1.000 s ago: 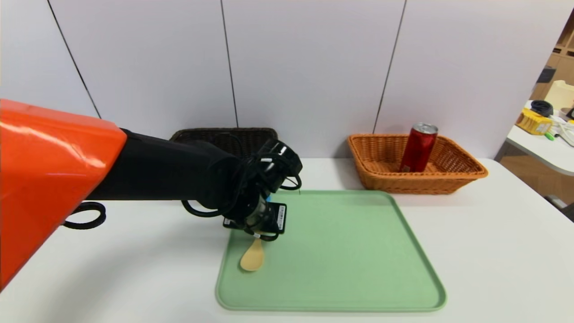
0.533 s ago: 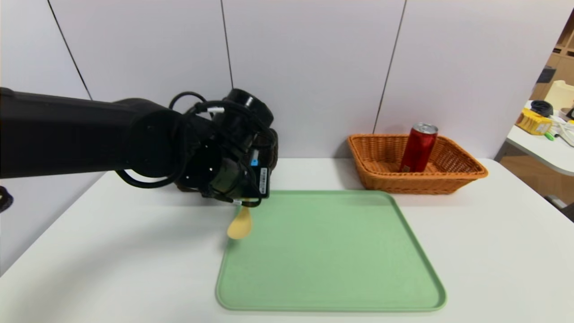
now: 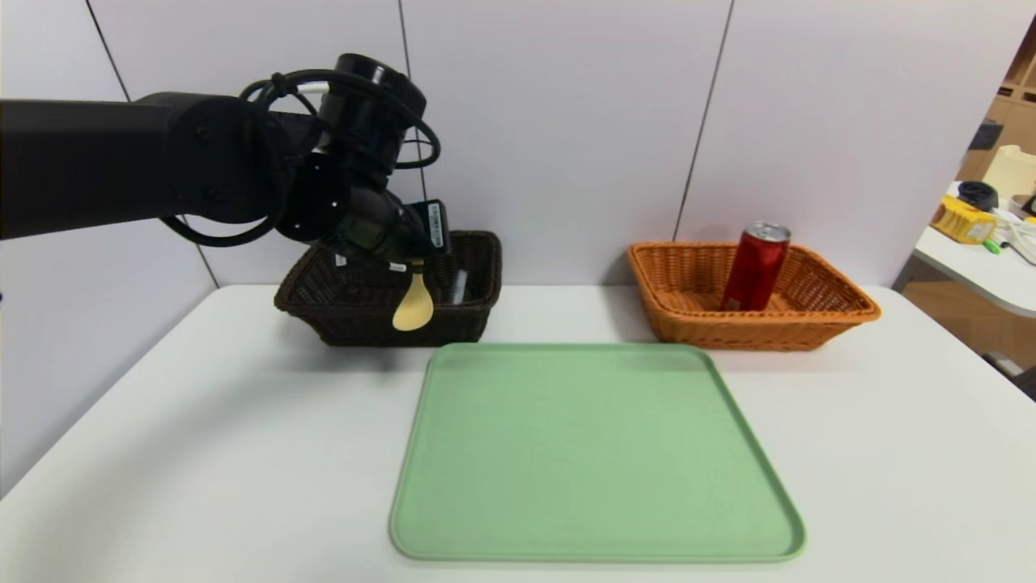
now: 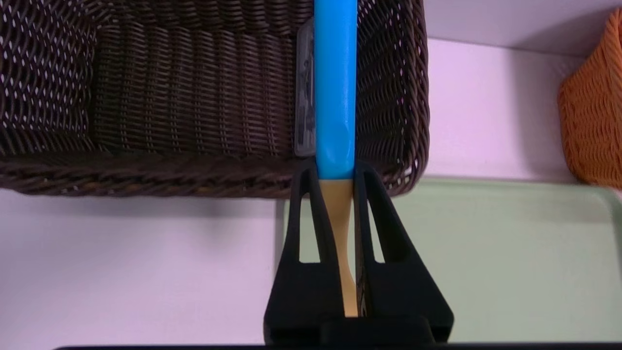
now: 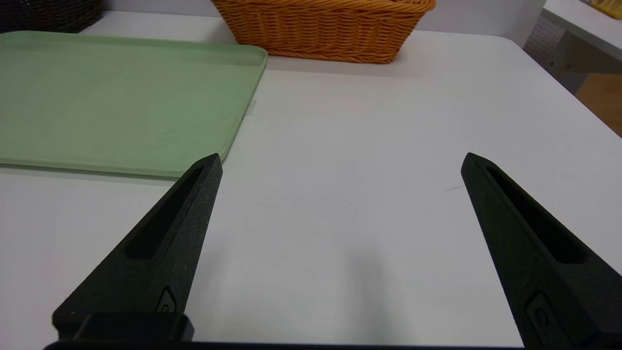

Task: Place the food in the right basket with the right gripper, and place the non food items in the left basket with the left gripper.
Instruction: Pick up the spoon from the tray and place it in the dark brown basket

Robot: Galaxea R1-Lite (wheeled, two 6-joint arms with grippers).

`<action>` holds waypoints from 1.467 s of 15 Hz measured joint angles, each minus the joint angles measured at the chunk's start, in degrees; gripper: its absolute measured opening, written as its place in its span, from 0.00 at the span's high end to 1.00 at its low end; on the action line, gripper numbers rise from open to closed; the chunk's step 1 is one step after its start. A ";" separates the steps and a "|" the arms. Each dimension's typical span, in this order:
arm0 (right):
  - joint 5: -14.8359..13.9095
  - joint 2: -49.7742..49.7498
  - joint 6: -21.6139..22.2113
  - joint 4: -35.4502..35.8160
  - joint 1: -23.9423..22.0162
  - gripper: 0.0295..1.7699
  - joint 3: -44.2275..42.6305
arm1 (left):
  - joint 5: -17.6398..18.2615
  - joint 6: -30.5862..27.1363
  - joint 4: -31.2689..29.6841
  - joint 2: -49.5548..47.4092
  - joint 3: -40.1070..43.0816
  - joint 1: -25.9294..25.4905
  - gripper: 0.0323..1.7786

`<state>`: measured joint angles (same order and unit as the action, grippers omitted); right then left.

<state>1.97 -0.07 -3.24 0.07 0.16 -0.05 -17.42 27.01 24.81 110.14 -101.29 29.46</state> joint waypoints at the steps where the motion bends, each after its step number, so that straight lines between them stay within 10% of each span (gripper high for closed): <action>1: 0.00 0.00 0.00 0.00 0.00 0.04 0.00 | -0.05 0.18 -0.52 2.16 -2.93 -1.05 0.94; 14: 0.02 0.00 0.00 0.00 0.00 0.04 0.00 | -7.77 29.60 -9.26 16.46 -11.36 -10.26 0.94; 20: 0.00 0.00 0.00 0.00 0.00 0.04 0.00 | -8.12 33.79 -9.24 19.37 -11.33 -11.17 0.94; 22: 0.00 0.00 -0.02 0.00 0.00 0.04 0.00 | -8.59 33.93 -9.19 19.65 -11.33 -11.22 0.76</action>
<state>1.97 -0.07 -3.27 0.07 0.16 -0.05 -26.01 60.94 15.62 129.79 -112.62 18.25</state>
